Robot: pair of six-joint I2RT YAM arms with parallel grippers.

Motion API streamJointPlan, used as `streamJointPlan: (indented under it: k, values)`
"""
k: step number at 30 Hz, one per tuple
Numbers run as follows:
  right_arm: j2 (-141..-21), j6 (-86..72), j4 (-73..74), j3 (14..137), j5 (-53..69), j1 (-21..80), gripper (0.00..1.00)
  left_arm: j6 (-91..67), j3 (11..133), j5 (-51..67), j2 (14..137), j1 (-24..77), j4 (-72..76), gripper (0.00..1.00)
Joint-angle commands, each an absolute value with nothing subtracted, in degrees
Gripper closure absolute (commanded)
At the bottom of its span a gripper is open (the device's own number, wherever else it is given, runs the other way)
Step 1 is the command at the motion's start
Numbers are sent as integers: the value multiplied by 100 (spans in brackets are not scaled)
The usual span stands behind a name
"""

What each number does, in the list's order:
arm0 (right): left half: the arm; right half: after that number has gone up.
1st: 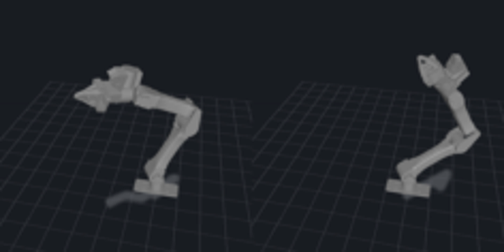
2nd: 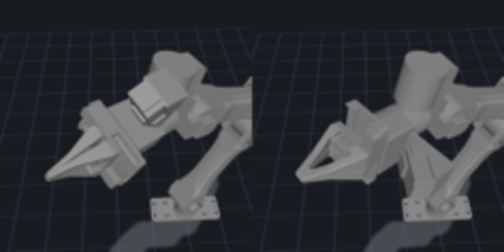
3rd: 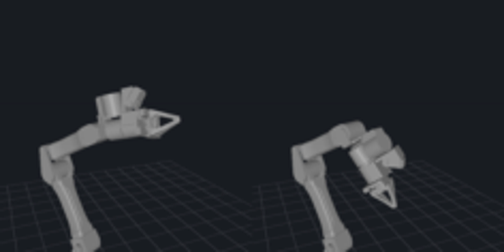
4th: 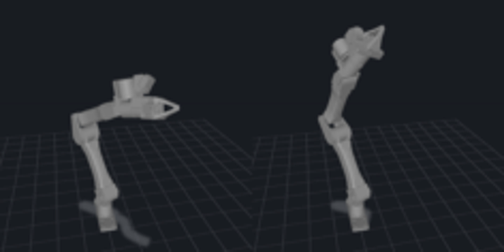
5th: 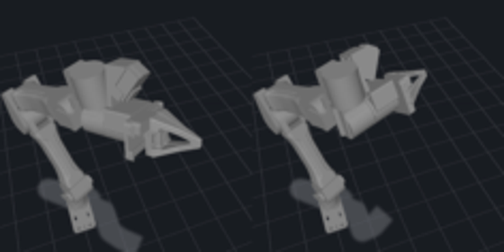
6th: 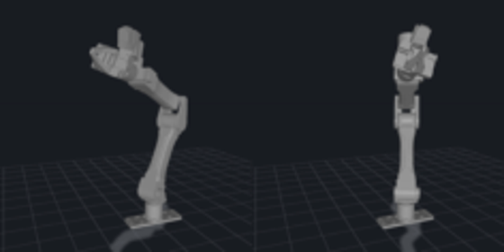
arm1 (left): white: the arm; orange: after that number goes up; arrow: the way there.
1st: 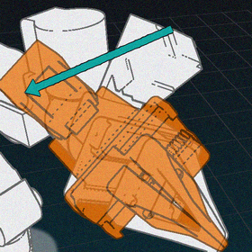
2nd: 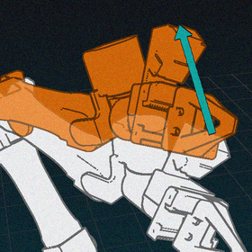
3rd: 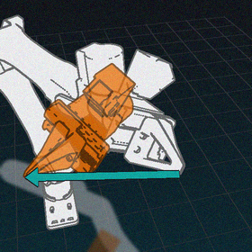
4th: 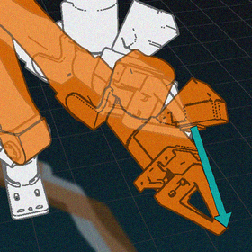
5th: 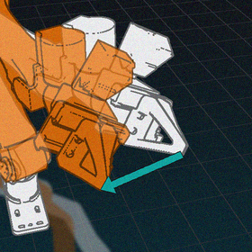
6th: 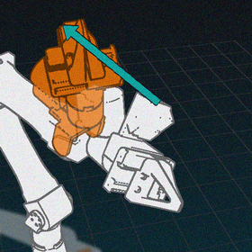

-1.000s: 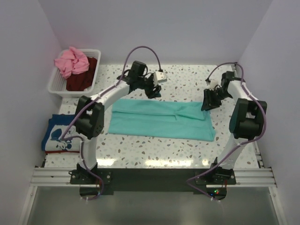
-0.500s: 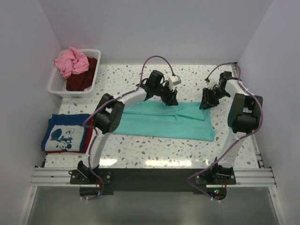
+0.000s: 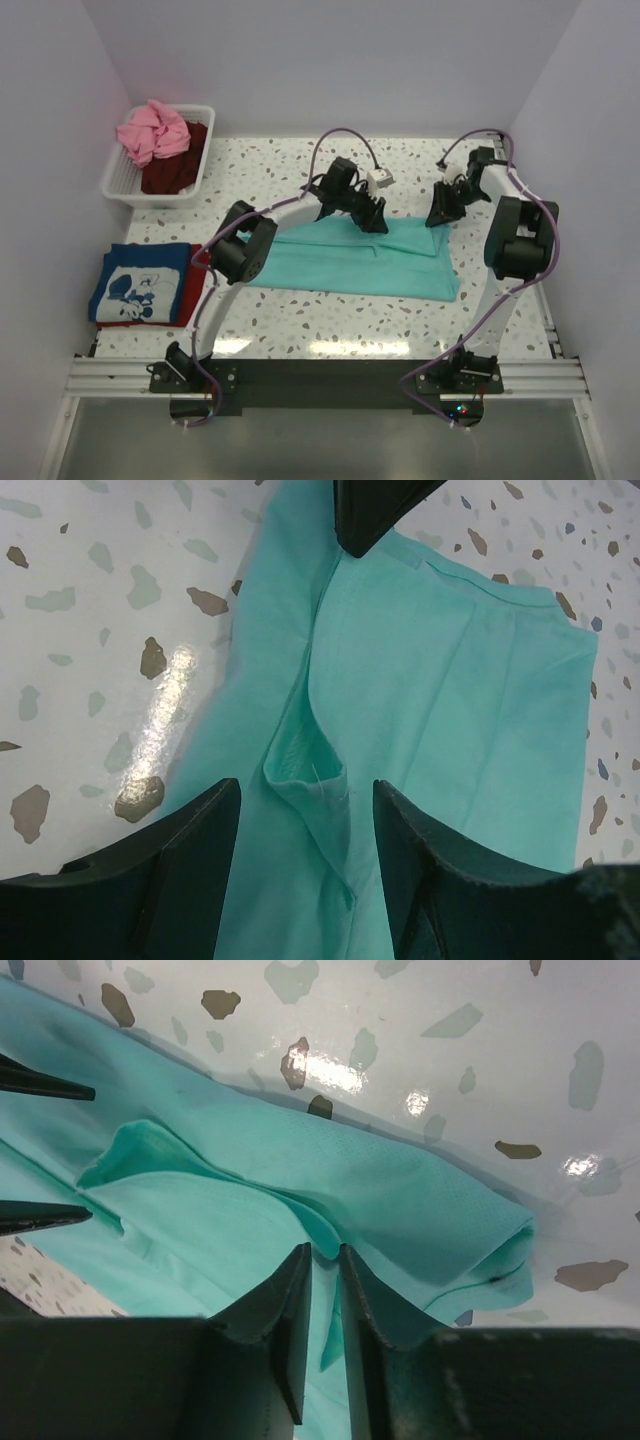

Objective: Fold and stack the t-shirts
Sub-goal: Fold the tshirt

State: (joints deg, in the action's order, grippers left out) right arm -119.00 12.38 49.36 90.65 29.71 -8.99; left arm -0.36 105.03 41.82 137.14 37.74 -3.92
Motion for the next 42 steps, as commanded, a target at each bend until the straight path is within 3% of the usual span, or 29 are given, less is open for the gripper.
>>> streamJointPlan:
  k: [1, 3, 8, 13, 19, 32, 37, 42]
  values:
    - [-11848, 1353, 5115, 9255, 3199, -853, 81, -193, 10819, 4403, 13763, 3823, -114, 40]
    - [-11839, 1397, 5141, 9237, 3217, -853, 83, -176, 10837, 4430, 13781, 3850, -114, 43]
    - [-11760, 1494, 5185, 9193, 3234, -853, 100, -167, 10881, 4386, 13808, 3850, -97, 61]
    - [-11436, 1809, 5335, 9088, 3313, -853, 100, -97, 10828, 4535, 13720, 3850, -88, 75]
    - [-10890, 2441, 5510, 8693, 3199, -853, 100, 148, 10372, 4649, 13343, 3850, 255, 83]
    - [-10503, 3893, 6407, 8069, 3278, -800, 100, 1133, 9247, 4825, 12648, 3885, 0, 83]
    - [-10380, 4279, 6547, 7875, 3401, -756, 100, 1502, 8773, 4851, 12367, 3964, -263, 89]
    - [-10248, 4745, 6714, 7620, 3366, -625, 100, 1600, 8245, 4931, 11963, 3964, -79, 89]
